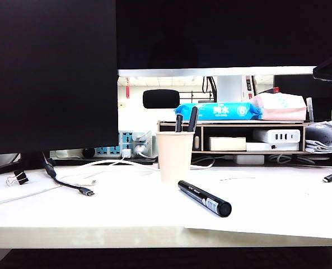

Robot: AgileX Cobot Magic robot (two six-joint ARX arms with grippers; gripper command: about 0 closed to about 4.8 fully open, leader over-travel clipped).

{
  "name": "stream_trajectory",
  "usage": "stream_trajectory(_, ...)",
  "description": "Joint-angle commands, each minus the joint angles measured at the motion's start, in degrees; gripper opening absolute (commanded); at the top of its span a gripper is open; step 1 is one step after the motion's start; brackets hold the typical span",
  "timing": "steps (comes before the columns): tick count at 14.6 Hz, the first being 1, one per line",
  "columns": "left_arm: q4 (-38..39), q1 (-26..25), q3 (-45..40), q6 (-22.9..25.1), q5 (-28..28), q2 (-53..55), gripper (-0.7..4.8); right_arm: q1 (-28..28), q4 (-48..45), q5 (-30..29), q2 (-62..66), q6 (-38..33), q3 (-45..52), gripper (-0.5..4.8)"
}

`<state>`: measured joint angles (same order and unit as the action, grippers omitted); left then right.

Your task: Pick up the marker from the paper cup and put it on the table.

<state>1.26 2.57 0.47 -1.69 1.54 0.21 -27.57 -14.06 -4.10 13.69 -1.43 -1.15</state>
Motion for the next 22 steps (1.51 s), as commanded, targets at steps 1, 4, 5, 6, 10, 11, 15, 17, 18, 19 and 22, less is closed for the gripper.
stream_trajectory(1, -0.4, -0.2, 0.1, 0.9, -0.5, 0.0, -0.04, 0.0, -0.7, 0.3, -0.1, 0.2, -0.3, -0.06)
stream_trajectory(4, 0.4, -0.2, 0.1, 0.9, -0.4, 0.0, -0.04, 0.0, -0.7, 0.3, -0.1, 0.2, -0.3, -0.06)
stream_trajectory(5, 0.4, -0.2, 0.1, 0.9, -0.4, 0.0, -0.04, 0.0, -0.7, 0.3, -0.1, 0.2, -0.3, -0.06)
stream_trajectory(6, 0.4, -0.2, 0.1, 0.9, -0.4, 0.0, -0.04, 0.0, -0.7, 0.3, -0.1, 0.2, -0.3, -0.06)
stream_trajectory(10, 0.4, -0.2, 0.1, 0.9, -0.4, 0.0, -0.04, 0.0, -0.7, 0.3, -0.1, 0.2, -0.3, -0.06)
stream_trajectory(11, 0.4, -0.2, 0.1, 0.9, -0.5, 0.0, -0.04, 0.0, -0.7, 0.3, -0.1, 0.2, -0.3, -0.06)
stream_trajectory(15, 0.4, -0.2, 0.1, 0.9, -0.4, 0.0, -0.04, 2.6, 4.3, -0.1, -8.2, 0.2, -0.3, -0.06)
stream_trajectory(17, 0.4, -0.2, 0.1, 0.9, -0.5, 0.0, -0.04, 9.5, 5.5, 0.1, -11.6, 0.2, -0.3, -0.06)
stream_trajectory(18, 0.4, -0.2, 0.1, 0.9, -0.5, 0.0, -0.04, 13.0, 5.6, 0.1, -11.9, 0.2, -0.3, -0.06)
stream_trajectory(19, 0.4, -0.1, 0.1, 0.9, -0.5, 0.0, -0.04, 16.9, 7.0, 0.1, -12.9, -0.1, -0.3, -0.06)
stream_trajectory(22, 0.4, -0.1, 0.1, 0.9, -0.5, 0.0, -0.04, 19.1, 9.9, 0.4, -13.5, 0.0, -0.2, -0.06)
